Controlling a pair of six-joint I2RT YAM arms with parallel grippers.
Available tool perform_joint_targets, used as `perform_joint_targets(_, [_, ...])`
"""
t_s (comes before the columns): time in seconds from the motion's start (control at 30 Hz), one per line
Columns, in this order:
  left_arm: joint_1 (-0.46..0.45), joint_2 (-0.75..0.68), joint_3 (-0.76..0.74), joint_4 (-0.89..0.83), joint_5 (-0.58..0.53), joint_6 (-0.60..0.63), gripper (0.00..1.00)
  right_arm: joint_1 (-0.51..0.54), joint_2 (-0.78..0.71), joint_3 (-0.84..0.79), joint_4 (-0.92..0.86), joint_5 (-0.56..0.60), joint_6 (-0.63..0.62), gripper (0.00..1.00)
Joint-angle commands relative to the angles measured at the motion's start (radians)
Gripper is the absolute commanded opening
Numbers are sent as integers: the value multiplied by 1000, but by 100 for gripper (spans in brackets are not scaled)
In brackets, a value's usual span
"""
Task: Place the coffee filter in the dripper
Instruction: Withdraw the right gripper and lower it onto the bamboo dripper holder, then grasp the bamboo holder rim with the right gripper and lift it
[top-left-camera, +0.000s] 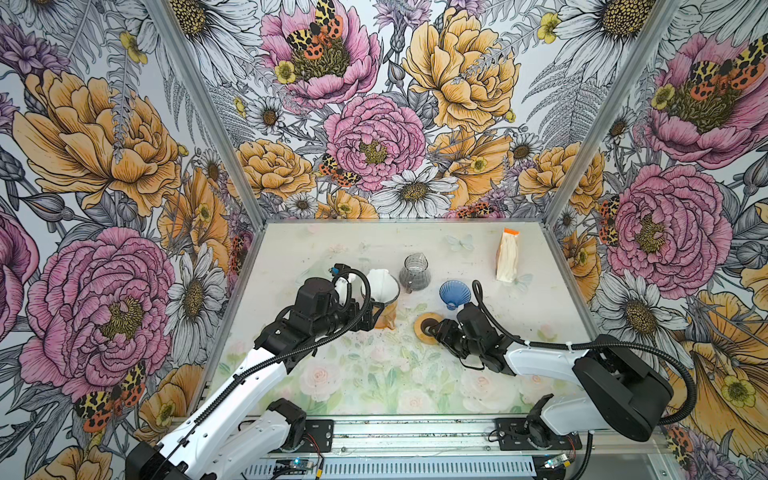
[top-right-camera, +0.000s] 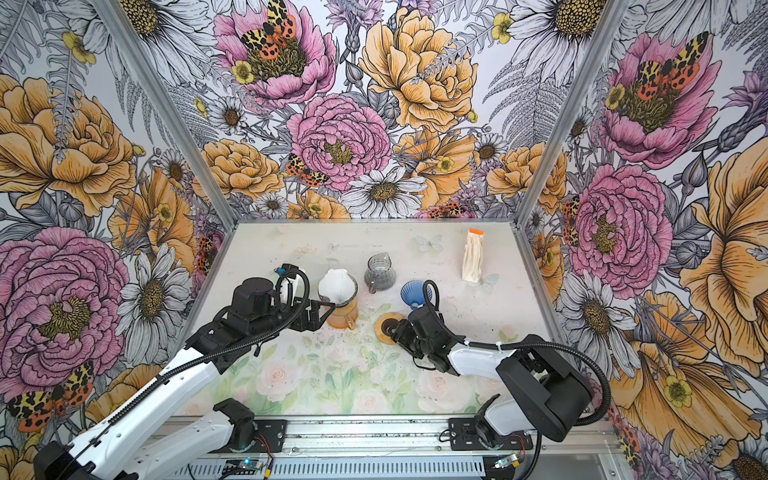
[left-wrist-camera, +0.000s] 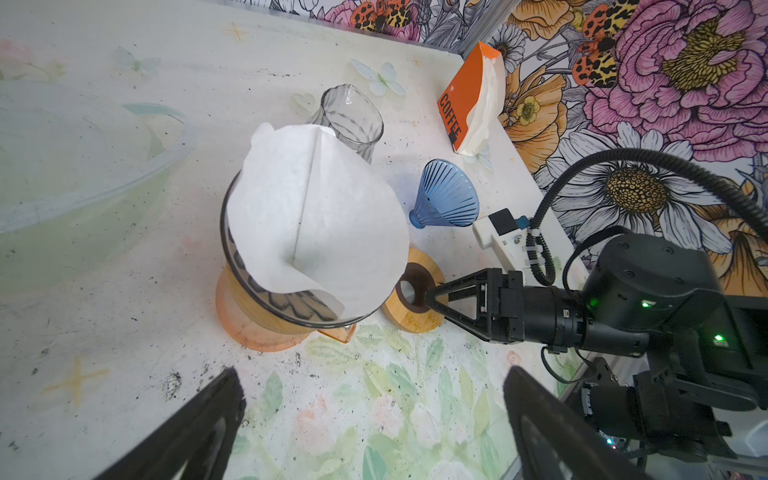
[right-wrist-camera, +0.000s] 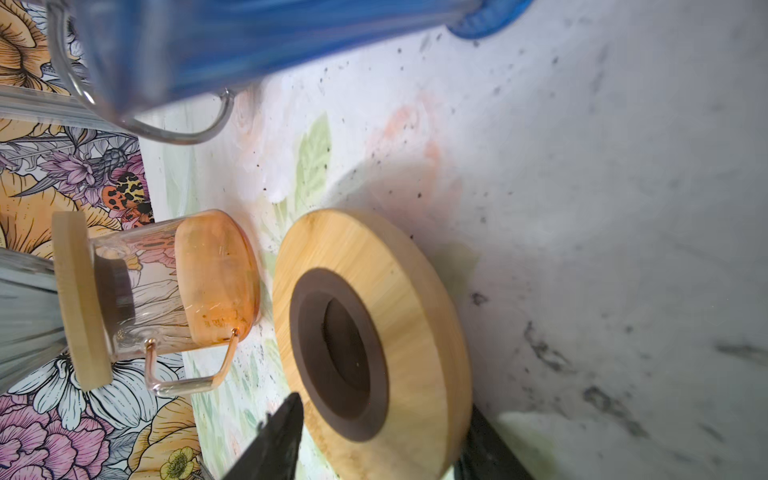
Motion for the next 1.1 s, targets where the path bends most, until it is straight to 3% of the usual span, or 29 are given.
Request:
perform_joint_targets(0.0, [11,9,13,31,21,-13,99,-5,29,3,-7,5,12,52])
perform_joint_targets(0.5, [22,20,26,29,22,-22,99,3,-55,-8,-72,51,-24,26])
perform_joint_targets(1.07, [22,34,63,31,36,-10,99,20,-241,17,-254,84,-99,13])
